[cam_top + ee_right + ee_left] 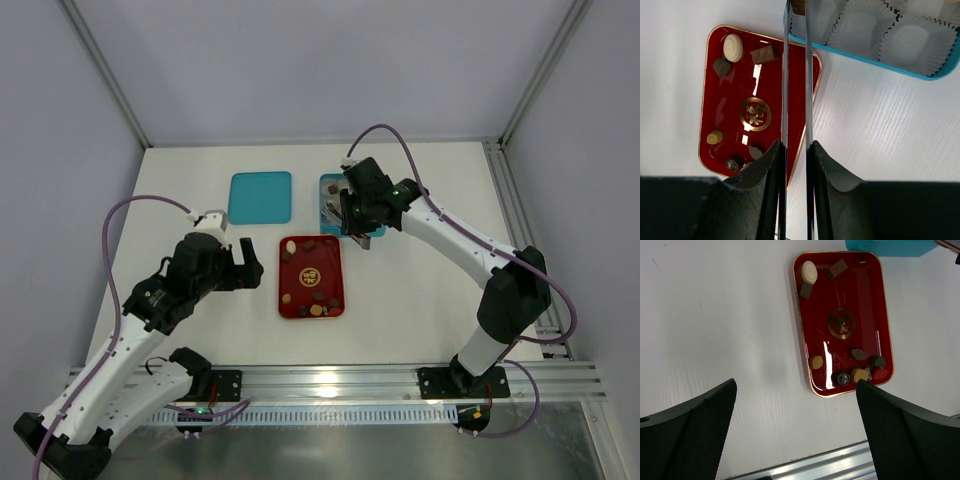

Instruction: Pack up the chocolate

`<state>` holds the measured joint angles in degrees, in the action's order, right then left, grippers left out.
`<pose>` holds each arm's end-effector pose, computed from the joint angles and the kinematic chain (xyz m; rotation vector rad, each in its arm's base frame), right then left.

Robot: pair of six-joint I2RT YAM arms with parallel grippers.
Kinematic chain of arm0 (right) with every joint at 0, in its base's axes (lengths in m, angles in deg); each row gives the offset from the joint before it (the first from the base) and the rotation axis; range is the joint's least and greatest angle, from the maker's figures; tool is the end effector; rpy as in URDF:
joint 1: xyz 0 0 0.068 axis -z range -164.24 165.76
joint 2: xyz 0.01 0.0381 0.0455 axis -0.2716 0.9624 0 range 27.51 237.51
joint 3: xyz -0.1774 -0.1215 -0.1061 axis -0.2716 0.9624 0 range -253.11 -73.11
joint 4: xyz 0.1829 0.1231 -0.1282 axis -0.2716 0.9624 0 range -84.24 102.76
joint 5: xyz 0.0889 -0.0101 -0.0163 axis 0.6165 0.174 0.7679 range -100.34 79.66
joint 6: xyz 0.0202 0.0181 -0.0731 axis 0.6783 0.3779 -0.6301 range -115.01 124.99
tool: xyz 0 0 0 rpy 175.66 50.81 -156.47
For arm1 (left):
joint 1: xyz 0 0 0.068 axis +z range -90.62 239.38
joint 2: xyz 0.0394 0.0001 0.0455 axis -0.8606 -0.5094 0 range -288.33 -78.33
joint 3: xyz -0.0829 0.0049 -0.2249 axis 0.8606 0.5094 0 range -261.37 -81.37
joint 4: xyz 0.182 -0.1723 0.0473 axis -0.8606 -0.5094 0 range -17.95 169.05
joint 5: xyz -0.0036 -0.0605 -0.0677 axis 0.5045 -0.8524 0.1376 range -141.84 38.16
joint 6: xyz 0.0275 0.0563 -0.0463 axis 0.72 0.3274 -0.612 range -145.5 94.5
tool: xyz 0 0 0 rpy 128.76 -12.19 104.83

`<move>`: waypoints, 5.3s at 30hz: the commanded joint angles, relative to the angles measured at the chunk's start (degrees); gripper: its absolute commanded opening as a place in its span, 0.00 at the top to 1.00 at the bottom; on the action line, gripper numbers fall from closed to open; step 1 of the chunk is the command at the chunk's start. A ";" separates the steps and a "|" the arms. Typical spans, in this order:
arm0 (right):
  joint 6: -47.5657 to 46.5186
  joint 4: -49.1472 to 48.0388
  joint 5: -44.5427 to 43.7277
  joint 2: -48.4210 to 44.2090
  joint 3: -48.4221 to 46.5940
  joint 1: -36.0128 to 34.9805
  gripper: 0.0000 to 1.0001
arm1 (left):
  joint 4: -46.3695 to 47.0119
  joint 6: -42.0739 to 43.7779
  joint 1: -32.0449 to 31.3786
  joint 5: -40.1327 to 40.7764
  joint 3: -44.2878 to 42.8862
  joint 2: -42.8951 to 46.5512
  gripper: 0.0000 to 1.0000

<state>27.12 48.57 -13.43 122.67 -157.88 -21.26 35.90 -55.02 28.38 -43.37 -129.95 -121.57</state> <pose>0.2974 0.2199 0.2458 -0.3056 2.5156 0.3567 0.1719 -0.0918 0.2670 -0.0526 2.2537 -0.4118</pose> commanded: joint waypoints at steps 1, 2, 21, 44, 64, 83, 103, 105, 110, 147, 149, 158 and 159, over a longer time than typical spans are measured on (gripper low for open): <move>-1.04 -2.99 0.98 -0.14 1.18 0.28 0.85 | 1.32 0.34 -0.20 0.85 -0.11 -0.09 0.00; -1.04 -3.17 1.07 -0.06 1.36 0.36 0.85 | 1.23 0.43 -0.20 1.02 -0.03 0.00 0.00; -1.12 -4.49 1.25 -1.11 4.62 0.89 0.82 | 1.23 0.34 -0.28 1.11 -0.03 0.18 0.00; -1.04 -4.40 1.42 -1.55 3.91 0.98 0.75 | 1.23 0.34 -0.20 1.29 -0.11 0.18 0.00; -1.30 -3.26 1.07 -1.73 2.51 1.07 0.70 | 1.14 0.34 -0.20 1.20 -0.03 0.27 0.00; -1.21 -2.99 0.81 -1.64 1.72 1.16 0.66 | 1.14 0.25 -0.20 1.20 -0.11 0.44 0.00; -1.47 -2.11 0.72 -1.64 0.57 1.42 0.66 | 1.23 0.25 -0.20 1.11 -0.11 0.53 0.00; -1.48 -2.11 0.72 -1.64 0.57 1.42 0.66 | 1.23 0.25 -0.20 1.02 -0.11 0.53 0.00; -1.48 -2.20 0.90 -1.73 0.66 1.42 0.65 | 1.23 0.34 -0.20 1.02 -0.11 0.62 0.00; -2.71 -0.97 6.26 -10.95 -0.04 19.67 0.62 | 1.23 0.51 -0.28 0.58 -0.11 0.00 0.00; -2.97 -1.32 5.03 -11.74 0.75 21.89 0.62 | 1.23 0.60 -0.20 0.23 -0.03 -0.09 0.00; -4.81 -4.49 0.64 -7.63 3.48 33.76 0.62 | 1.23 0.78 -0.20 -0.12 -0.20 0.17 0.00; -5.25 -4.75 -0.67 -7.01 3.65 34.37 0.61 | 1.15 0.86 -0.20 -0.38 -0.20 0.44 0.00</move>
<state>23.86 47.04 -10.44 113.90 -154.43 11.16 35.87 -54.95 28.38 -43.39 -129.93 -121.77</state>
